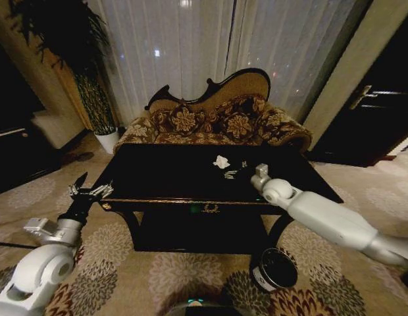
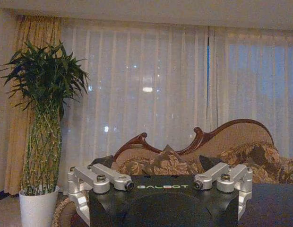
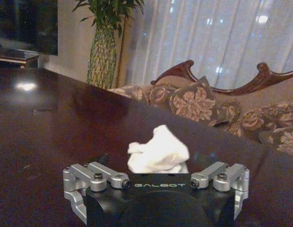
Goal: Move to the front of the table and place the trash on the table into the trash bin.
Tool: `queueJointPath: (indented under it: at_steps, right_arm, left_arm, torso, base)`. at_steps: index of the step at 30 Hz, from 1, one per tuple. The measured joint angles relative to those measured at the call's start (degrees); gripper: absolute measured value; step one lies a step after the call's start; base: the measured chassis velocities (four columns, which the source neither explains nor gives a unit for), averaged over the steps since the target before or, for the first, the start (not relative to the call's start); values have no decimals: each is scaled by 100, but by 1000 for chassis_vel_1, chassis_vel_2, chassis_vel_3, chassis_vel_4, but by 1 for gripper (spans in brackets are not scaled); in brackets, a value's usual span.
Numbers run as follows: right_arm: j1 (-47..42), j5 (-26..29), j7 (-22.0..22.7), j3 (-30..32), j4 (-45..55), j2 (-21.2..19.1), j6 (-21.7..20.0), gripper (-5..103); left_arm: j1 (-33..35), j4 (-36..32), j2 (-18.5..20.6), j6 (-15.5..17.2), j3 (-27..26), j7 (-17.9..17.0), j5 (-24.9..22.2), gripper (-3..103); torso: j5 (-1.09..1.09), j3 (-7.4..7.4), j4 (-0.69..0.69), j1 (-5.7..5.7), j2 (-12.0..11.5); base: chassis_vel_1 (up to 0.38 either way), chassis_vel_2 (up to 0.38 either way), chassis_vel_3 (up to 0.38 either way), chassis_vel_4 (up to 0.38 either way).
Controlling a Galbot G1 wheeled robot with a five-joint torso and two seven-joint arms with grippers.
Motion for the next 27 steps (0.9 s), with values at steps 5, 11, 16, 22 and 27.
queueJointPath:
  at_steps: [5, 11, 16, 22, 27]
  right_arm:
    - [94, -9, 2, -140, -204, 308, 26, 100]
    - [221, -25, 37, -188, -489, 656, 57, 102]
    - [345, -24, 59, -272, -618, 802, 74, 88]
    - [355, -38, 69, -289, -639, 859, 110, 66]
    - [304, -64, 80, -245, -605, 821, 125, 49]
  left_arm:
    - [0, 0, 0, 0, 0, 0, 0, 100]
    - [0, 0, 0, 0, 0, 0, 0, 100]
    - [0, 0, 0, 0, 0, 0, 0, 100]
    - [0, 0, 0, 0, 0, 0, 0, 100]
    - [0, 0, 0, 0, 0, 0, 0, 100]
  torso:
    - [-1, 0, -1, 0, 0]
    - [0, 0, 1, 0, 0]
    - [0, 0, 0, 0, 0]
    - [0, 0, 0, 0, 0]
    - [1, 0, 0, 0, 0]
  base:
    - [0, 0, 0, 0]
    - [0, 0, 0, 0]
    - [0, 0, 0, 0]
    - [0, 0, 0, 0]
    - [0, 0, 0, 0]
